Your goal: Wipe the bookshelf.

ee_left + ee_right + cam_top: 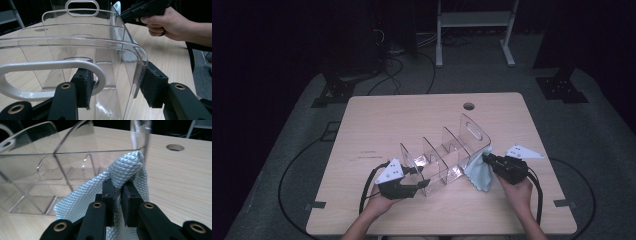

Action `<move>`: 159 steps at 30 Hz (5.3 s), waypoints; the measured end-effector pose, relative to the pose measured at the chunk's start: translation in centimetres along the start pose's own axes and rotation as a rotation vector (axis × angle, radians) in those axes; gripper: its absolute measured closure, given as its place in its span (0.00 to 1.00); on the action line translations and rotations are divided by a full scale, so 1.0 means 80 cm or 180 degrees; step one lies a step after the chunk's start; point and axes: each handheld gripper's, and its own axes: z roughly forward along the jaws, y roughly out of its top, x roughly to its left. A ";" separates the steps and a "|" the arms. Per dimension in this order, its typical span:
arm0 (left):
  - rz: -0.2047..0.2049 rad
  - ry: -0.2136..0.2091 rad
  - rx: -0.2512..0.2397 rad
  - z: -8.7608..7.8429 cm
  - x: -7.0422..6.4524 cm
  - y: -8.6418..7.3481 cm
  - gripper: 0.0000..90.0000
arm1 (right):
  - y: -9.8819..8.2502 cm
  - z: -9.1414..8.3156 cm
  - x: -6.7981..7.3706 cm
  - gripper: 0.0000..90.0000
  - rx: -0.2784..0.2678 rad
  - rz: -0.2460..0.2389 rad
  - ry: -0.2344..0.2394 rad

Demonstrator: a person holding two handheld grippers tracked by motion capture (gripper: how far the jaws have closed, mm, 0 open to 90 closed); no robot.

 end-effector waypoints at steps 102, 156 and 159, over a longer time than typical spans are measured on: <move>-0.0008 0.0055 0.0051 -0.012 -0.006 0.004 0.49 | 0.008 0.020 0.130 0.90 0.0041 -0.0549 0.0580; -0.0573 0.1032 -0.0015 -0.010 0.084 -0.005 0.53 | 0.017 0.041 0.175 0.90 0.0110 -0.0799 0.0816; -0.0550 0.1013 -0.0030 -0.012 0.083 -0.006 0.53 | 0.021 0.036 0.169 0.90 0.0104 -0.0775 0.0801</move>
